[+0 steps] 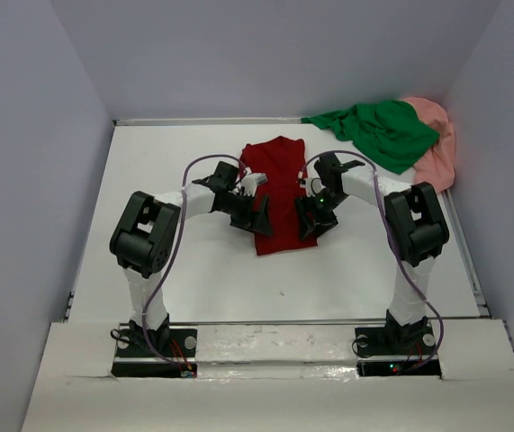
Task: Fold and stack the t-shirts
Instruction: Fold the tshirt
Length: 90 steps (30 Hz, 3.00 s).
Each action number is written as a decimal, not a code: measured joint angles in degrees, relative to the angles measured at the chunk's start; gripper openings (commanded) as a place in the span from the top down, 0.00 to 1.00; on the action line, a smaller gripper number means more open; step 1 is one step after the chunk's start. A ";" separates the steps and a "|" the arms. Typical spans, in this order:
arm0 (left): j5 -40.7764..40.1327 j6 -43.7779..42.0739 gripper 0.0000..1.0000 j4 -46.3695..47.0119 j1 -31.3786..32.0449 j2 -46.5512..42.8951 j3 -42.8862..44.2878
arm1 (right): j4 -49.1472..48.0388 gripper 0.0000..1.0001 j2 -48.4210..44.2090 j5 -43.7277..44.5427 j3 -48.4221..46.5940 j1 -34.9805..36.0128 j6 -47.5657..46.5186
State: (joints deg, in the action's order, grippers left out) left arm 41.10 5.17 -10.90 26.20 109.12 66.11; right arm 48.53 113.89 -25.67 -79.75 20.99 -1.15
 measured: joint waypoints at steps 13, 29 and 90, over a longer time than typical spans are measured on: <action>0.15 -0.81 0.07 -0.07 2.25 1.40 1.92 | 3.89 0.27 -0.37 9.81 -1.44 0.00 -2.36; -0.87 -1.53 0.01 -0.07 2.99 -0.09 0.98 | 2.10 0.24 -5.88 22.14 -3.93 -0.31 -3.61; 0.87 -2.40 1.00 -4.46 7.06 6.12 5.64 | 5.81 1.00 -0.72 -0.55 0.07 -2.99 -5.25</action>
State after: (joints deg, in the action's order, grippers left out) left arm 41.98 2.76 -15.35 33.26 115.24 71.75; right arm 54.35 113.16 -26.22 -79.68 18.00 -6.39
